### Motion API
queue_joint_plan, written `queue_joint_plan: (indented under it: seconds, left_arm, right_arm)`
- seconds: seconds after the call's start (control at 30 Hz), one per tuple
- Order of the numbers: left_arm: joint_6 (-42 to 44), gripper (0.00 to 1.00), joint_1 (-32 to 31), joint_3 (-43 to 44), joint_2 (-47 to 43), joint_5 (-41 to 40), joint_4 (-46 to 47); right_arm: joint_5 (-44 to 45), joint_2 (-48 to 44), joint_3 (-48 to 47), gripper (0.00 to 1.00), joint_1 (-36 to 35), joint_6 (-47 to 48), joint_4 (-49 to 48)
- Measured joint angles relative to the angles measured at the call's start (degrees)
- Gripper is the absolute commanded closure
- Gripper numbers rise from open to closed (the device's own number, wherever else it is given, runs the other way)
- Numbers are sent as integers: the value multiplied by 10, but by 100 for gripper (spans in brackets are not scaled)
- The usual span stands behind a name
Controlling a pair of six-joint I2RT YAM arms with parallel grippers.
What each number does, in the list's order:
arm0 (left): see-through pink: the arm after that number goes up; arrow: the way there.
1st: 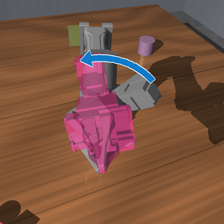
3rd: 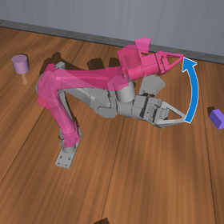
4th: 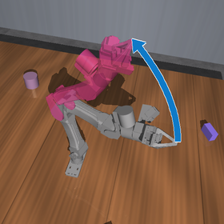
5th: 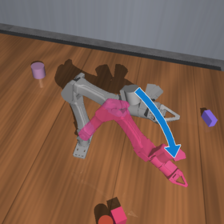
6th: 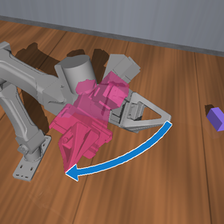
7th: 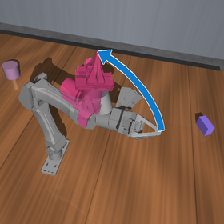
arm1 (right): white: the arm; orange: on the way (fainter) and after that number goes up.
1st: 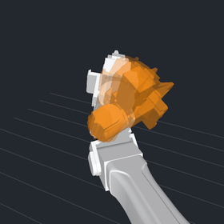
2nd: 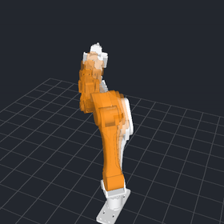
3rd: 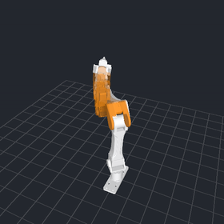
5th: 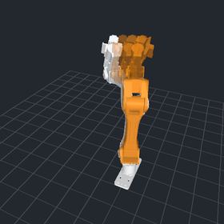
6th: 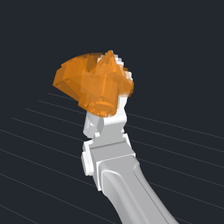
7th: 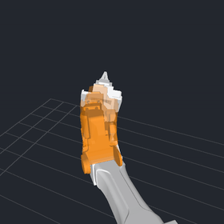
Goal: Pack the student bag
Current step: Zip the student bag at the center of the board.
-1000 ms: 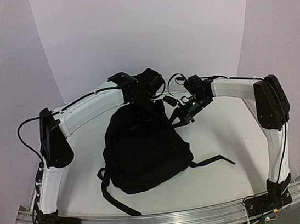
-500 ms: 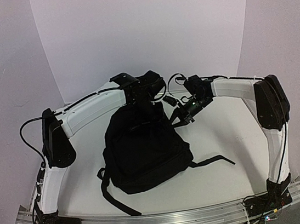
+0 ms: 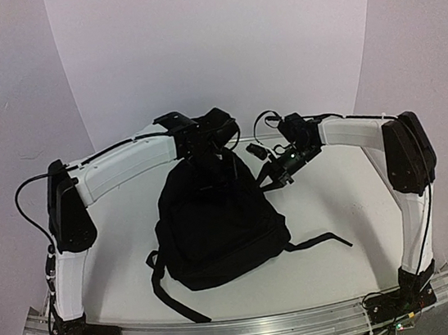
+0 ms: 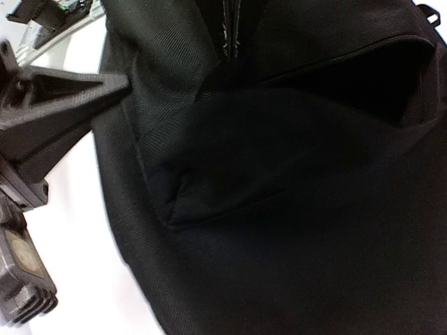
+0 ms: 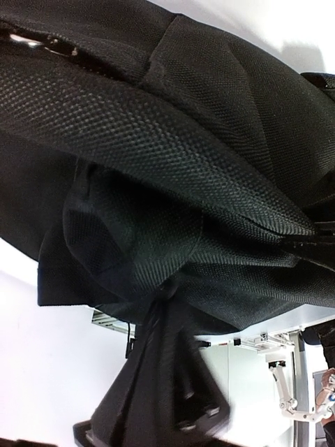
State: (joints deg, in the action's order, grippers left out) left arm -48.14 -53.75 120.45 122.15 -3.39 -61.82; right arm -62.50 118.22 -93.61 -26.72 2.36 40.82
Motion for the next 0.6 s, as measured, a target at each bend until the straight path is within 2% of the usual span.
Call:
queue_joint_plan:
  seconds: [0.07,0.1,0.23,0.3,0.43,0.6]
  left_arm:
    - [0,100,5,-44,-33,7,31]
    - [0,100,9,-60,-47,14,45]
    - [2,100,20,-80,-69,47,96]
    - [4,100,21,-80,-69,64,114]
    - [11,100,21,-80,-68,88,134]
    - [17,100,22,-80,-65,105,149]
  right_arm:
    - [1,-4,6,99,4,4,1]
    - [1,-6,8,95,5,5,2]
    - [3,-13,10,60,8,10,6]
    - [4,-21,10,49,10,9,7]
    - [4,-47,9,44,13,9,8]
    - [0,-65,-19,49,13,4,3]
